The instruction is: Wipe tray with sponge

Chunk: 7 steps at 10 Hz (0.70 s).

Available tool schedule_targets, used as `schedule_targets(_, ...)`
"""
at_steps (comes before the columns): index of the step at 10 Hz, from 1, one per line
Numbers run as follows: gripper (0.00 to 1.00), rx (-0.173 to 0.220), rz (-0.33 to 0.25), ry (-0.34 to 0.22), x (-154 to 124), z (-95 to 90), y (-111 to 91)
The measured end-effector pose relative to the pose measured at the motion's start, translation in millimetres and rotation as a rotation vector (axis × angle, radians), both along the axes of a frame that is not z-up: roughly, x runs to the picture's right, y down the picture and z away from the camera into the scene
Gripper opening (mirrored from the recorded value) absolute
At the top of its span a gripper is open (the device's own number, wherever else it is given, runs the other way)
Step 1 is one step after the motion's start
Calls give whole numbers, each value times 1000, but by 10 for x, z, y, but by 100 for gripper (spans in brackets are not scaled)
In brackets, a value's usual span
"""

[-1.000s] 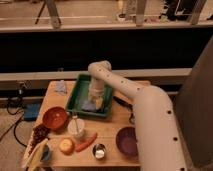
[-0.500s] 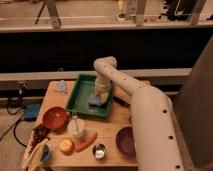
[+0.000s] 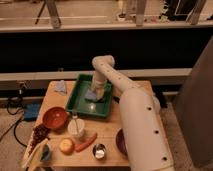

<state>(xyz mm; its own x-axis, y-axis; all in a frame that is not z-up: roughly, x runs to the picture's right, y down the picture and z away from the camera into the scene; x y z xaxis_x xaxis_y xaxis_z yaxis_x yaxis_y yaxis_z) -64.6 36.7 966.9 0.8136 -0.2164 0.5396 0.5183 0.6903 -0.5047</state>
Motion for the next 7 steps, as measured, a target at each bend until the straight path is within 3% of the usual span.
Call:
schedule_targets(3, 0, -21, 17, -69, -197, -106, 75)
schedule_targets(7, 0, -46, -65, -102, -417, -389, 403)
